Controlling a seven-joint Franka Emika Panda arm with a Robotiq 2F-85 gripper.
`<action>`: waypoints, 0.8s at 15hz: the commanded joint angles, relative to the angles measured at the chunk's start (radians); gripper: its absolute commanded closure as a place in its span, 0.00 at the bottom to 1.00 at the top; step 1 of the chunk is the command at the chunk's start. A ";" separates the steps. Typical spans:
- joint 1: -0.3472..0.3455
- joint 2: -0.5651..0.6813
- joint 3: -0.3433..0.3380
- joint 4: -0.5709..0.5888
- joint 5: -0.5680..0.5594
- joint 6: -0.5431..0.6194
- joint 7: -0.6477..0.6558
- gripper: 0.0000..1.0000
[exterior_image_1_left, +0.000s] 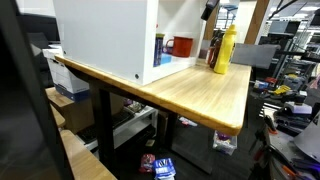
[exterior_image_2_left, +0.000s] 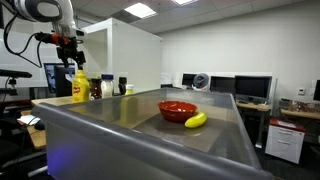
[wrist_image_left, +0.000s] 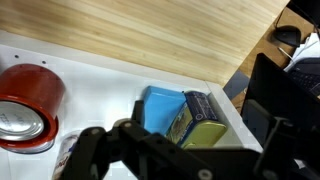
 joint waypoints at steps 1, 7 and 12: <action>0.027 0.049 -0.012 -0.005 0.064 0.069 -0.006 0.00; 0.044 0.114 -0.017 -0.015 0.187 0.210 0.010 0.00; 0.033 0.136 0.004 -0.030 0.200 0.317 0.088 0.00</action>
